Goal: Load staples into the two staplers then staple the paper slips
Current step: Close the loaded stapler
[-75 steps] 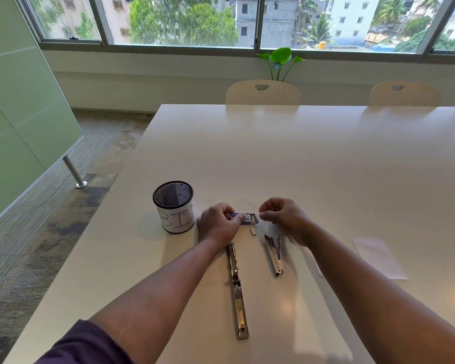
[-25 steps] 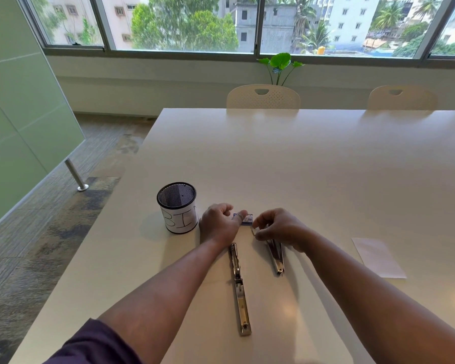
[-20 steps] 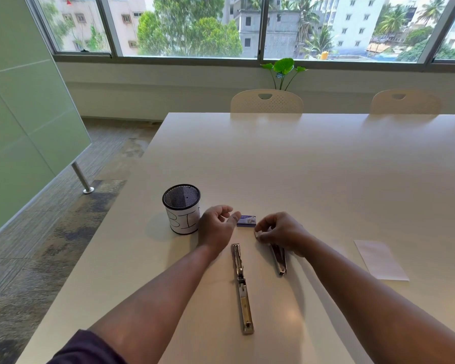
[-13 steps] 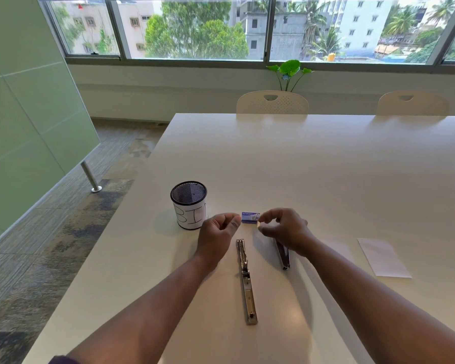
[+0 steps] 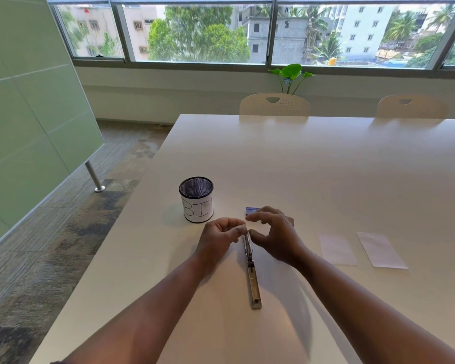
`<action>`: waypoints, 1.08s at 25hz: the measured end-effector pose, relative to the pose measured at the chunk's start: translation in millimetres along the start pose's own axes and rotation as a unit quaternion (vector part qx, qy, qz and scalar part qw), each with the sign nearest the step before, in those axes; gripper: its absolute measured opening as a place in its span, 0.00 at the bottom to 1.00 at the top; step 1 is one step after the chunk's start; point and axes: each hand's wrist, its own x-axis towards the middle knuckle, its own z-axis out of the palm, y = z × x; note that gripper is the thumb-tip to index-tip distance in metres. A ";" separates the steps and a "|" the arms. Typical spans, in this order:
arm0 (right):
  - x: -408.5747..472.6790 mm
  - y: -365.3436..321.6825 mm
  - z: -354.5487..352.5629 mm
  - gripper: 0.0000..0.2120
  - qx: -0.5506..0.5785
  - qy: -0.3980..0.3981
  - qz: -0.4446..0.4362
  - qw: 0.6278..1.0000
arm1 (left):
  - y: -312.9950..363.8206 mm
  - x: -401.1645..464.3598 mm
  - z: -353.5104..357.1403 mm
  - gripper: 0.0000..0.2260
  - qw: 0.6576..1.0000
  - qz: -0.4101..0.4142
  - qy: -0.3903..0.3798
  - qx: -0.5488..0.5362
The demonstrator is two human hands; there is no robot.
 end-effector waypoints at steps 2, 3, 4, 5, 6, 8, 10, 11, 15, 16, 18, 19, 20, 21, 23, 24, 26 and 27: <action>-12.3 -2.1 4.8 0.10 0.065 0.040 0.002 0.997 | 0.3 -1.6 -0.1 0.05 1.000 0.005 0.007 0.003; -19.7 -4.5 7.4 0.09 0.081 0.055 0.010 0.995 | -0.1 -2.3 0.3 0.05 1.000 0.006 0.010 0.004; -27.4 -7.0 10.8 0.11 0.084 0.062 0.020 0.994 | -0.4 -2.7 0.5 0.05 1.000 0.008 0.011 0.007; -35.4 -8.4 15.6 0.12 0.079 0.064 0.028 0.994 | -0.6 -3.3 -0.2 0.05 1.000 0.009 0.010 0.015; -42.5 -9.2 20.5 0.13 0.068 0.061 0.035 0.995 | -0.7 -3.2 -1.2 0.05 1.000 0.010 0.004 0.024; -53.6 -8.9 28.2 0.15 0.049 0.049 0.051 0.996 | -2.0 -3.3 -3.4 0.04 0.999 0.012 -0.015 0.048; -57.3 -7.5 32.3 0.12 0.048 0.045 0.057 0.996 | -3.2 -5.0 -5.6 0.02 0.997 0.017 -0.027 0.075; -57.4 -7.3 32.8 0.09 0.046 0.049 0.055 0.996 | -4.0 -5.8 -5.8 0.02 0.996 0.018 -0.030 0.085; -56.2 -6.1 33.7 0.07 0.038 0.069 0.058 0.995 | -5.1 -5.9 -5.4 0.02 0.993 0.010 -0.038 0.113; -56.3 -5.9 34.2 0.07 0.038 0.073 0.057 0.995 | -4.6 -5.8 -5.2 0.03 0.993 0.009 -0.040 0.113; -56.8 -4.7 35.2 0.06 0.039 0.075 0.053 0.995 | -2.8 -5.6 -3.9 0.03 0.993 0.002 -0.041 0.112; -56.8 -3.8 35.2 0.06 0.040 0.075 0.052 0.995 | -2.1 -5.5 -2.9 0.03 0.993 0.000 -0.044 0.112; -56.9 -3.3 35.5 0.06 0.041 0.077 0.053 0.995 | -1.9 -5.6 -1.9 0.03 0.992 0.000 -0.050 0.113; -57.0 -2.6 35.6 0.07 0.043 0.077 0.055 0.995 | -1.8 -5.6 -0.9 0.03 0.991 0.001 -0.056 0.120; -56.9 -1.4 36.1 0.07 0.046 0.075 0.056 0.995 | -1.5 -6.0 0.3 0.04 0.988 0.003 -0.063 0.139; -56.9 -1.1 36.6 0.07 0.046 0.075 0.056 0.995 | -1.1 -6.1 0.2 0.04 0.987 0.004 -0.064 0.146; -57.1 -1.0 37.4 0.07 0.042 0.078 0.052 0.995 | -0.5 -6.0 -0.3 0.03 0.984 0.011 -0.061 0.165; -56.8 -0.4 37.2 0.07 0.041 0.079 0.051 0.995 | -0.1 -5.7 -0.5 0.03 0.982 0.012 -0.058 0.177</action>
